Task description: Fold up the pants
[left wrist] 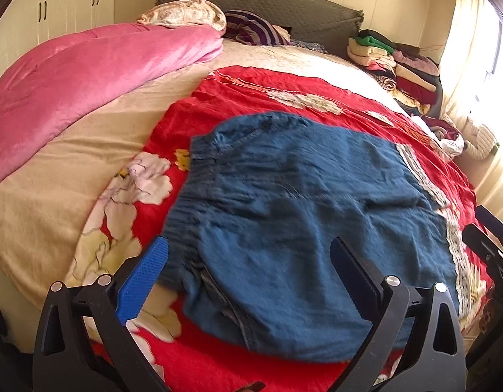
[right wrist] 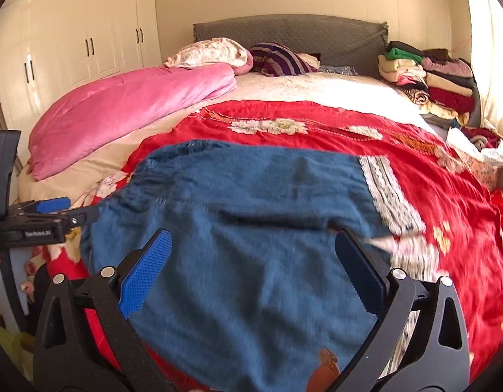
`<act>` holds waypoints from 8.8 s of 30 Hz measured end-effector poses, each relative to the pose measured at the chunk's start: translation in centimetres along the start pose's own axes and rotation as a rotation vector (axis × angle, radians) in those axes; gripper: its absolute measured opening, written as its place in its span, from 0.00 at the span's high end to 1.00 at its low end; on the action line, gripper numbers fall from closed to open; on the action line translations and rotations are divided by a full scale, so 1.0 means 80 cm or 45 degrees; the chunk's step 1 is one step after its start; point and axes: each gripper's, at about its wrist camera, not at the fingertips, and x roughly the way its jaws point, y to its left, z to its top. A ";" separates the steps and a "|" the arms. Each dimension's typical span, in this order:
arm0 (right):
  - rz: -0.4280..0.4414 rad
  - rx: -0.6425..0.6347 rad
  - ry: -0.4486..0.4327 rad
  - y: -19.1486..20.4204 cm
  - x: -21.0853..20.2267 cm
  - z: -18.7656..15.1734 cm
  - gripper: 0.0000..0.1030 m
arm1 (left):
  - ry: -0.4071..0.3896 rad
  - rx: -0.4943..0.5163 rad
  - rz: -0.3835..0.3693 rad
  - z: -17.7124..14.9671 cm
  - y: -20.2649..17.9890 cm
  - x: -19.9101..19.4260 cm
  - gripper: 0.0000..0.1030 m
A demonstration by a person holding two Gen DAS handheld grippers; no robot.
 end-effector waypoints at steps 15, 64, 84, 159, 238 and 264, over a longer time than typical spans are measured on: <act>0.048 -0.135 0.068 0.010 0.111 0.089 0.08 | 0.092 -0.019 0.091 0.087 0.067 0.091 0.04; 0.394 -0.625 0.246 0.083 0.269 0.130 0.94 | -0.151 0.172 -0.116 0.108 0.051 0.106 0.66; 0.660 -0.403 0.034 0.084 0.038 0.027 0.98 | -0.346 0.179 -0.169 0.021 0.049 -0.007 0.65; 0.378 -0.224 0.144 0.046 0.009 -0.036 0.35 | -0.178 0.173 -0.185 -0.064 0.022 -0.052 0.44; 0.164 0.284 0.132 -0.230 -0.044 0.000 0.95 | -0.007 0.507 -0.514 -0.072 -0.159 0.037 0.97; 0.212 0.359 0.367 -0.231 -0.110 -0.176 0.97 | 0.105 0.700 -0.472 -0.131 -0.166 0.017 0.97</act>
